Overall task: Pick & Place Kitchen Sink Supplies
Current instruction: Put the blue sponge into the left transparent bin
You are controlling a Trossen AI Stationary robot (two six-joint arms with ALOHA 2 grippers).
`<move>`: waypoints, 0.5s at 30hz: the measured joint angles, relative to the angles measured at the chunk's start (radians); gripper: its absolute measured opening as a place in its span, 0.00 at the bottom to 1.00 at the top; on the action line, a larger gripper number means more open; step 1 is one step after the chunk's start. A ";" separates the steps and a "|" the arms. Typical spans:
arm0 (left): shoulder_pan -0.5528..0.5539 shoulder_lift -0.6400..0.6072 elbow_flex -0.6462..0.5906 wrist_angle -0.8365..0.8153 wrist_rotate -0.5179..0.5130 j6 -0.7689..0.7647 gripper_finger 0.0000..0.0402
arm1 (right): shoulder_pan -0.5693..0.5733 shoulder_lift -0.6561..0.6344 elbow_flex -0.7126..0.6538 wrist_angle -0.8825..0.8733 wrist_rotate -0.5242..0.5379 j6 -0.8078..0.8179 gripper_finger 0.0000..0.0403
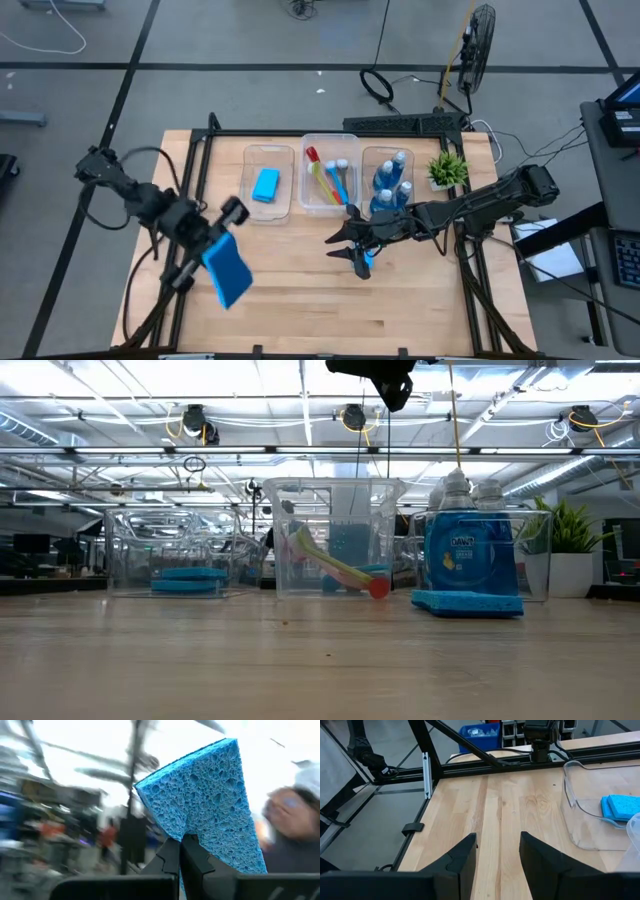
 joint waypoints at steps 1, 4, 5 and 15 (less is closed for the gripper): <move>0.000 0.000 0.000 0.034 -0.055 0.000 0.00 | 0.000 0.000 0.000 0.000 0.000 0.000 0.33; 0.000 -0.004 0.000 0.099 -0.326 0.000 0.00 | 0.000 0.000 0.000 0.000 0.000 0.001 0.33; 0.000 -0.008 0.000 0.097 -0.438 -0.002 0.00 | 0.000 0.000 0.000 0.000 0.000 0.002 0.33; -0.004 -0.078 0.000 -0.064 -1.422 0.174 0.00 | 0.000 0.000 0.000 0.000 0.000 0.002 0.33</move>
